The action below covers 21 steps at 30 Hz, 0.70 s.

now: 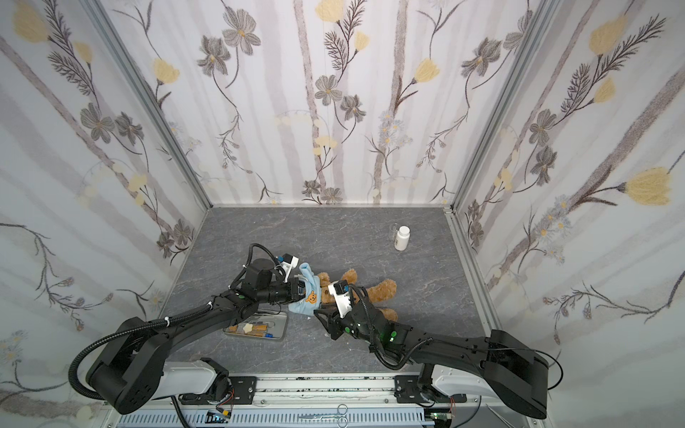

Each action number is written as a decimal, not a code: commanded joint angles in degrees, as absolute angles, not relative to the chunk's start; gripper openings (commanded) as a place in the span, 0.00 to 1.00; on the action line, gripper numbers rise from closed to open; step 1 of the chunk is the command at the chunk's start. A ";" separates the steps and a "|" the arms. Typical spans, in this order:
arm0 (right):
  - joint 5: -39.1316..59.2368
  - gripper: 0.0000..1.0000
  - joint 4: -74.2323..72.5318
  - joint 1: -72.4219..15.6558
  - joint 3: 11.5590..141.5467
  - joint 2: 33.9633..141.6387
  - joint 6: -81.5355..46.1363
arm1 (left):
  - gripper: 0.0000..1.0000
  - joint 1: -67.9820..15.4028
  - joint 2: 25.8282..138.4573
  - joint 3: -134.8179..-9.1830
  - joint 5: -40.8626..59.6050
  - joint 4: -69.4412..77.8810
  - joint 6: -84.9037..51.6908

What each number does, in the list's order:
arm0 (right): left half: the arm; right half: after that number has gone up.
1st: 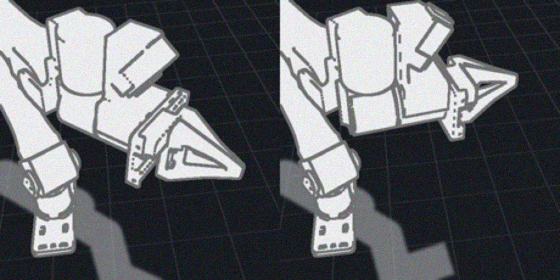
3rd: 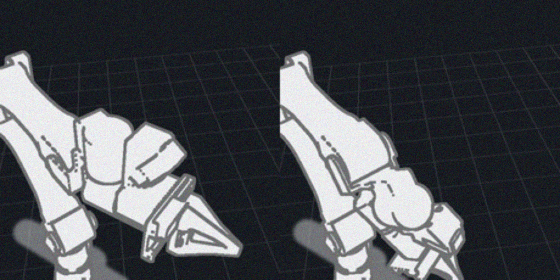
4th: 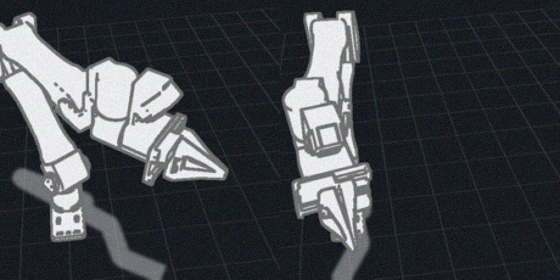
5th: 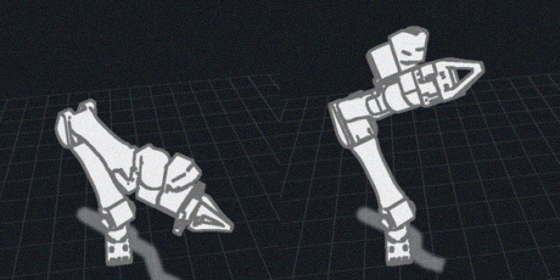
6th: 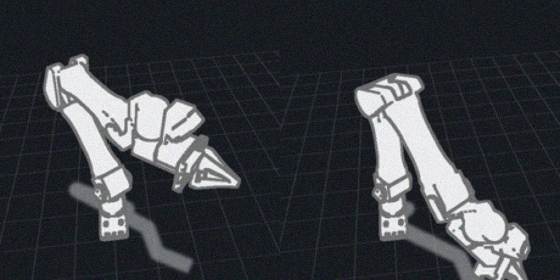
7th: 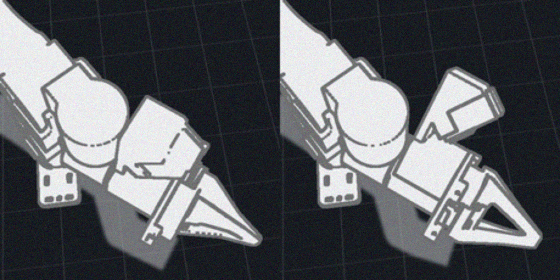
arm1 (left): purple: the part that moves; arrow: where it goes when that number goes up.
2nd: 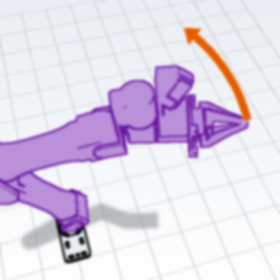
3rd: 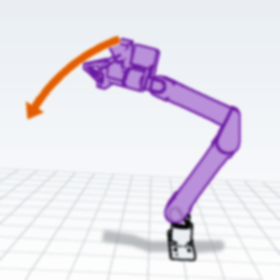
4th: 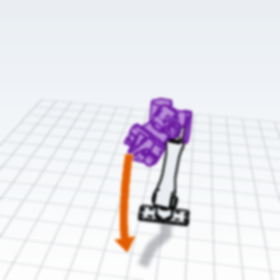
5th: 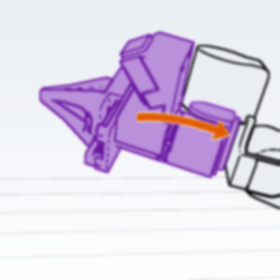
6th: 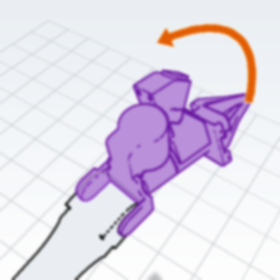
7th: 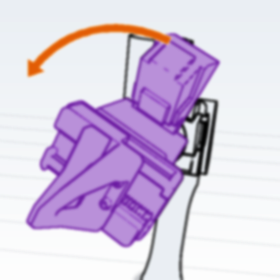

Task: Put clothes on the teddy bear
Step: 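Hold the hoodie with the left gripper while the right gripper repositions the bear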

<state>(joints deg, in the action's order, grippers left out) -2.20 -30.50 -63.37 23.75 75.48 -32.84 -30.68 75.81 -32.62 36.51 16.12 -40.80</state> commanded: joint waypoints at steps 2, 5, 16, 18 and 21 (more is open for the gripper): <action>-6.97 0.33 -32.39 -63.50 25.72 77.90 -36.76 | 0.00 -31.06 75.73 -32.58 36.04 19.05 -41.19; -8.39 0.30 -31.98 -63.54 26.90 79.51 -37.14 | 0.00 -31.38 75.93 -32.66 36.04 19.05 -41.05; -15.58 0.00 -25.34 -63.40 25.22 79.69 -42.35 | 0.00 -31.73 72.45 -30.91 32.14 19.87 -43.15; -16.23 0.00 -25.15 -63.37 23.58 78.91 -42.53 | 0.00 -31.65 70.75 -29.92 30.48 20.90 -44.57; -17.17 0.00 -24.78 -63.37 22.01 78.49 -41.94 | 0.00 -31.64 69.40 -29.02 29.80 22.35 -46.15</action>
